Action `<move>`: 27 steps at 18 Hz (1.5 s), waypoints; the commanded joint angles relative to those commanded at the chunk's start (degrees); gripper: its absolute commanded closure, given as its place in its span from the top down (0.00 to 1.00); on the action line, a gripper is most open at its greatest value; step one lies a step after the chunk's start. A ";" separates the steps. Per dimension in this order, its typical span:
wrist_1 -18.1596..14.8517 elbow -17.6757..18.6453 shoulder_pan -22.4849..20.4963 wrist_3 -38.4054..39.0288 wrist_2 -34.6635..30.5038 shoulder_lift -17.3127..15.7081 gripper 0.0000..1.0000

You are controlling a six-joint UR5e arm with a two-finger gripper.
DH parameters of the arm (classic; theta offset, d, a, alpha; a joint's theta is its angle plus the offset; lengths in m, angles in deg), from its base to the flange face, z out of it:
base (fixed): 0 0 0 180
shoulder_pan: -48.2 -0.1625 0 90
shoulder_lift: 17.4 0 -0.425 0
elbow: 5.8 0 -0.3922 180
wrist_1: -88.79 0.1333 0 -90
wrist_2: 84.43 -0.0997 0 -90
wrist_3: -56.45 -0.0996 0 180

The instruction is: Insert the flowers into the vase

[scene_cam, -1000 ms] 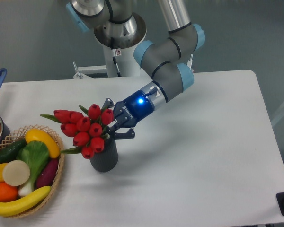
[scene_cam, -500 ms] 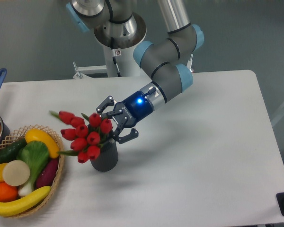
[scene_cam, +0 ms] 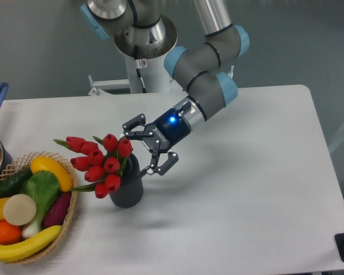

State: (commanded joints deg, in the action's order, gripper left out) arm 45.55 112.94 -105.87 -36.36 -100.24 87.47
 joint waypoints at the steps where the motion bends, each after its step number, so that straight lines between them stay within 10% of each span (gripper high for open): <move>1: 0.09 -0.17 -1.14 0.00 -1.49 -1.14 1.00; 7: 0.00 -5.17 -5.89 -0.18 -9.30 -3.17 1.00; 15: -2.45 -13.96 -12.57 0.70 -36.12 -10.29 1.00; 21: -16.32 -24.33 -13.28 -2.53 -48.33 -11.52 1.00; 27: -30.31 -28.13 -19.24 -23.70 -52.31 -12.75 1.00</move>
State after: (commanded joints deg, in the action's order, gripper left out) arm 15.24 84.81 -125.11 -60.06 -152.55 74.71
